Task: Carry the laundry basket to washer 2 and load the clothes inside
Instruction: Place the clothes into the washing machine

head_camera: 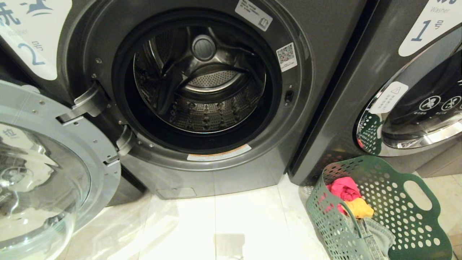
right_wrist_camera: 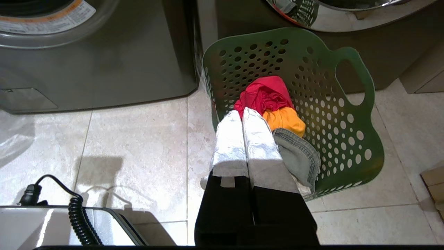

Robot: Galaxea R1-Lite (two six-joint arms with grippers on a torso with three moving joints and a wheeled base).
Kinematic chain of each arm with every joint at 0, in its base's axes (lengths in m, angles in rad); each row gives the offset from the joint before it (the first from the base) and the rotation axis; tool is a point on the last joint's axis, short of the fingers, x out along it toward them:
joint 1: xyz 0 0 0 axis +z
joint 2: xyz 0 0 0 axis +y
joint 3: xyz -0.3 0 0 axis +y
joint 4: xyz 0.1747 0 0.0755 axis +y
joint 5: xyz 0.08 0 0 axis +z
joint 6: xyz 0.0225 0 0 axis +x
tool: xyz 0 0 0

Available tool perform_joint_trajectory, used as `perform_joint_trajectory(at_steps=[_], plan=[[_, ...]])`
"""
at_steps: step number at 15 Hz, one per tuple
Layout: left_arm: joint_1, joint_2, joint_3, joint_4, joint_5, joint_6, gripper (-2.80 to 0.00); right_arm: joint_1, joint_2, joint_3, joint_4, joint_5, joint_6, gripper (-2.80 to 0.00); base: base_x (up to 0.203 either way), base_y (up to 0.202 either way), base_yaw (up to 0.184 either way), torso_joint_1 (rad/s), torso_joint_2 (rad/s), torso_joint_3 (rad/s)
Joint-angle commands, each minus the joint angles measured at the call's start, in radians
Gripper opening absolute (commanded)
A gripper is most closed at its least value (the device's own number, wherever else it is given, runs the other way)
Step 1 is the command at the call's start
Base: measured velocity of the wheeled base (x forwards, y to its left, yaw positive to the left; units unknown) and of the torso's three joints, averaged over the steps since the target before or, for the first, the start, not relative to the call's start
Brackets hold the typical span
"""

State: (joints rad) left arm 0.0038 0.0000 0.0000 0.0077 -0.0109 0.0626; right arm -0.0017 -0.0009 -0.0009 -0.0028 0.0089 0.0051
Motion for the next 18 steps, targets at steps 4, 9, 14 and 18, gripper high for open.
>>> perform_joint_trajectory(at_steps=[4,9,14,18], plan=[[0.001,0.002,0.0,0.001,0.002,-0.003,-2.8,0.0,0.001,0.001,0.0,0.0,-0.001,-2.8,0.0,0.0,0.0,0.006,0.0,-0.142],[0.001,0.002,0.0,0.0,0.002,-0.004,-2.8,0.0,0.001,0.001,0.0,0.0,-0.001,-2.8,0.0,0.0,0.0,0.003,0.0,-0.015],[0.001,0.002,0.0,0.0,0.002,-0.004,-2.8,0.0,0.001,0.0,0.0,0.0,-0.001,-2.8,0.0,0.0,0.0,0.0,0.0,0.0],[-0.001,0.002,0.0,0.001,0.002,-0.003,-2.8,0.0,0.001,0.001,0.0,0.0,-0.001,-2.8,0.0,0.0,0.0,0.003,0.0,-0.077]])
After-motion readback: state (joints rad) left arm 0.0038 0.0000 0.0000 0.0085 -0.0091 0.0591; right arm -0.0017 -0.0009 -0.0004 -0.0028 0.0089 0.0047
